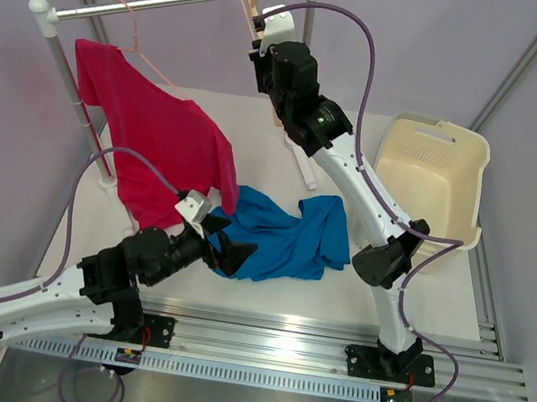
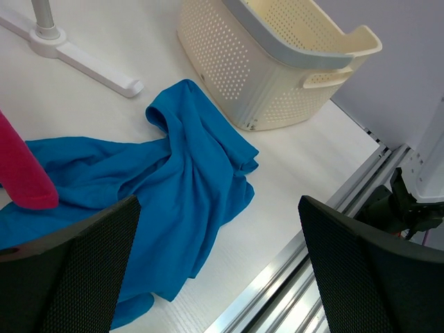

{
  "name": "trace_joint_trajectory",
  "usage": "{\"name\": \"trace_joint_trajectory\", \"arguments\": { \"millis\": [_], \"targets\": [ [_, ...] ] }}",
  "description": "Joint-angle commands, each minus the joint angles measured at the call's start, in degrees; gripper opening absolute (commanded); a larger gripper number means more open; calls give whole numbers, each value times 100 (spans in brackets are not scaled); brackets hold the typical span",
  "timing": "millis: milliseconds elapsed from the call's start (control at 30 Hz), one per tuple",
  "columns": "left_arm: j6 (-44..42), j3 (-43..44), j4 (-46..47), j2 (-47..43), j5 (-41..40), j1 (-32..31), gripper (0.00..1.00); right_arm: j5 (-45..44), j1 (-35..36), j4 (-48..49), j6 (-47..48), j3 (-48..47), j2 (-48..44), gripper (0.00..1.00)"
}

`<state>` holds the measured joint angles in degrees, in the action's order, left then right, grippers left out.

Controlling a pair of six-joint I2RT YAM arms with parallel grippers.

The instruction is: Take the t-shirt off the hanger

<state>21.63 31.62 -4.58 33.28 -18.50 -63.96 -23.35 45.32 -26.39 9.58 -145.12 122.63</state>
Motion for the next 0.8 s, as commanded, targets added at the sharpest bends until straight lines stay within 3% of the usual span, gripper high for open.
{"name": "trace_joint_trajectory", "arguments": {
  "millis": [0,233,300,367,433,500,567,700,767],
  "targets": [
    [26,-68,300,-207,-48,15,99,-178,-41,644,96,-236,235,0],
    [26,-121,300,-304,-13,16,99,-108,-58,697,44,-157,314,0],
    [0,-121,300,-287,-39,7,99,-117,-58,636,35,-113,279,5],
    [-9,-112,273,-269,-75,7,99,-117,-58,539,26,-104,218,43],
    [-36,-112,238,-260,-110,7,99,-161,-58,267,-27,-96,156,59],
    [-97,-103,212,-278,-224,7,99,-178,-67,-135,-158,0,-54,90],
    [-150,-94,203,-260,-425,7,99,-310,-58,-418,-307,141,-430,99],
    [-212,-50,142,-216,-628,7,99,-240,-67,-1383,-1191,1148,-1362,100],
    [-212,-103,124,-208,-794,7,99,408,-67,-1596,-1520,1791,-2045,100]
  ]
}}
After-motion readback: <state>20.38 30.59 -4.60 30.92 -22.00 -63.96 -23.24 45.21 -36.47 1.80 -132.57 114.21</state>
